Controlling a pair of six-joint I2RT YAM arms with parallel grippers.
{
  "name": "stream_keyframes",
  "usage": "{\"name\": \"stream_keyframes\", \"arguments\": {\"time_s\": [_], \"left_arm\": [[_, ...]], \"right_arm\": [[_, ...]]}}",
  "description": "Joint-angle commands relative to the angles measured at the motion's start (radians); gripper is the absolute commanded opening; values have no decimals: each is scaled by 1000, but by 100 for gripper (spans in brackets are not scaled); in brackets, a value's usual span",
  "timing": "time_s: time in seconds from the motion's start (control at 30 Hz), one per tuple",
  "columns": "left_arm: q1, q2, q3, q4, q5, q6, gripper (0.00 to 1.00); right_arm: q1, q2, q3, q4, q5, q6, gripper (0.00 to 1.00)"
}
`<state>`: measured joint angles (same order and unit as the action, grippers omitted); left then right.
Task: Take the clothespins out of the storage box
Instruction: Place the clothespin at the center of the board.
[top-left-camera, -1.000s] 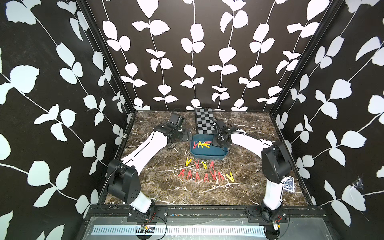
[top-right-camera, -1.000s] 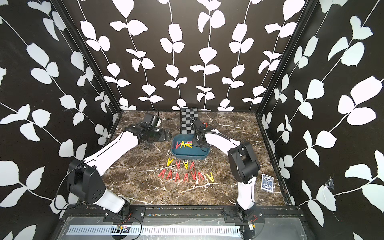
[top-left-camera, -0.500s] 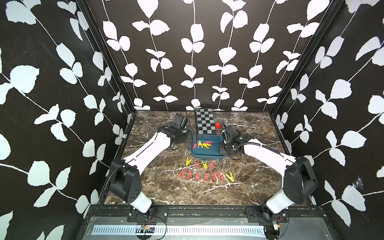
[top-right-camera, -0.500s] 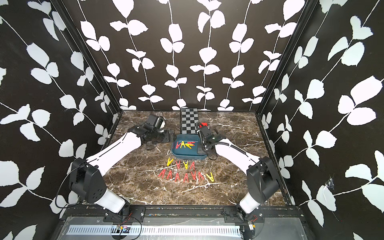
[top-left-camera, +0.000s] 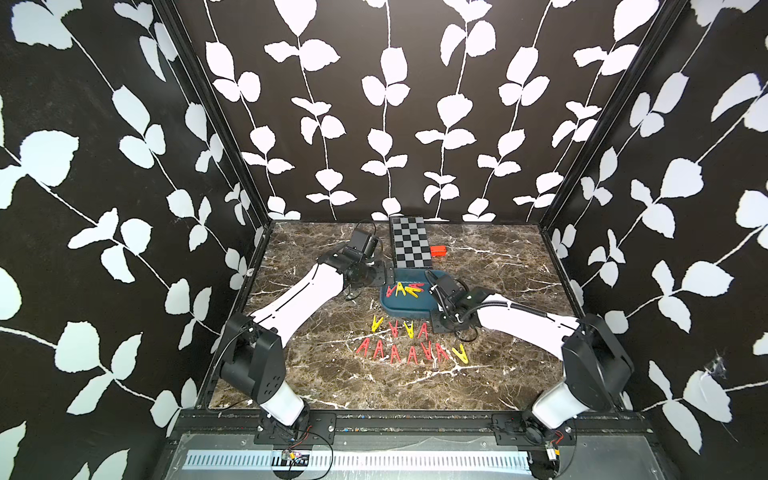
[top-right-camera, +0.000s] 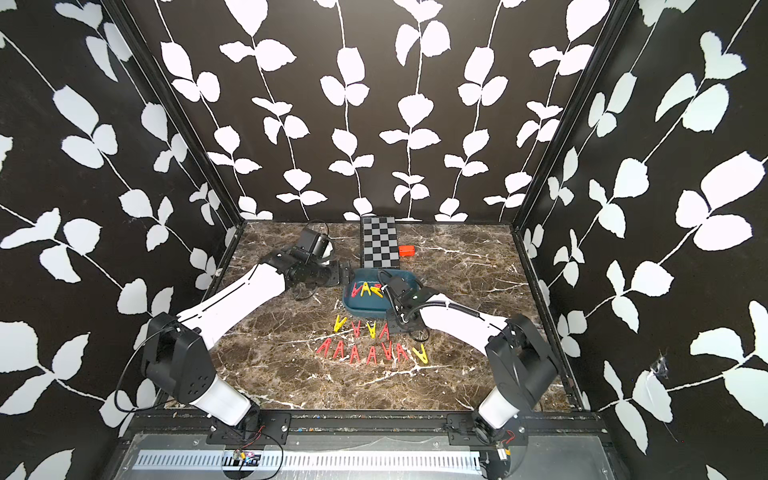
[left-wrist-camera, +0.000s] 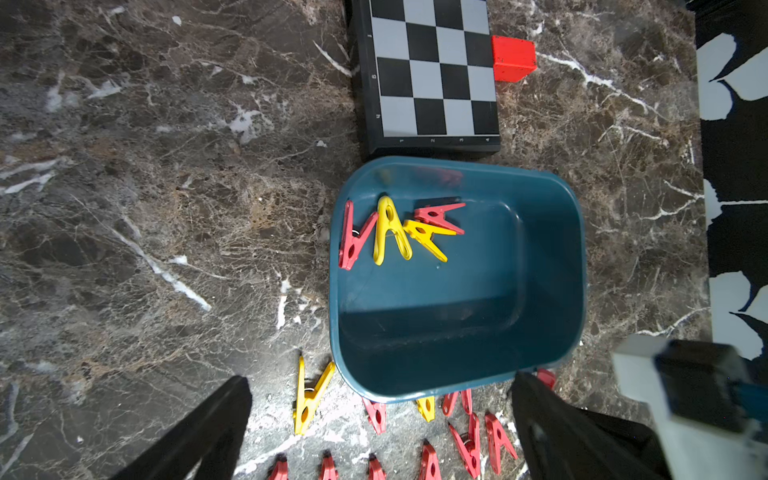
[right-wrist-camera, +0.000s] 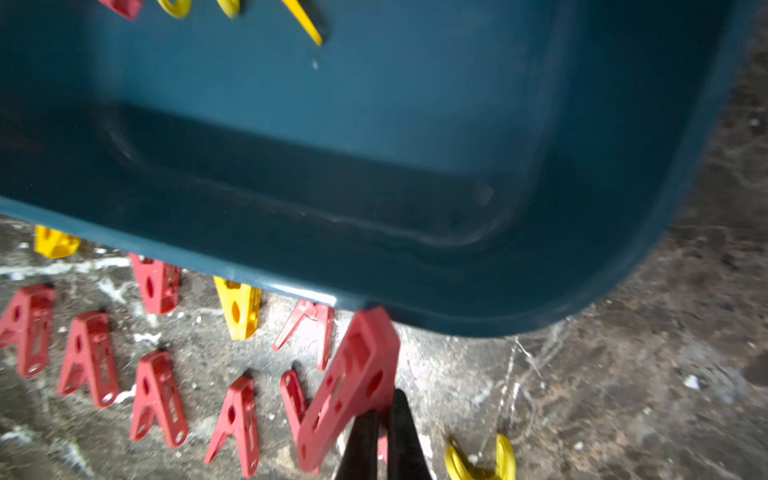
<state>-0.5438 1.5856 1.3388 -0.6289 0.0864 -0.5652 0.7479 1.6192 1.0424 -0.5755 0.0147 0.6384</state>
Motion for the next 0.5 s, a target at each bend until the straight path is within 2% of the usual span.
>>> {"name": "stream_keyframes", "arguments": {"time_s": [0.0, 0.47], "left_arm": [[-5, -20, 15, -16, -21, 0, 99], [-6, -15, 17, -21, -22, 4, 99]], "right_arm": [[6, 49, 2, 6, -10, -6, 0], [6, 70, -25, -22, 25, 34, 0]]}}
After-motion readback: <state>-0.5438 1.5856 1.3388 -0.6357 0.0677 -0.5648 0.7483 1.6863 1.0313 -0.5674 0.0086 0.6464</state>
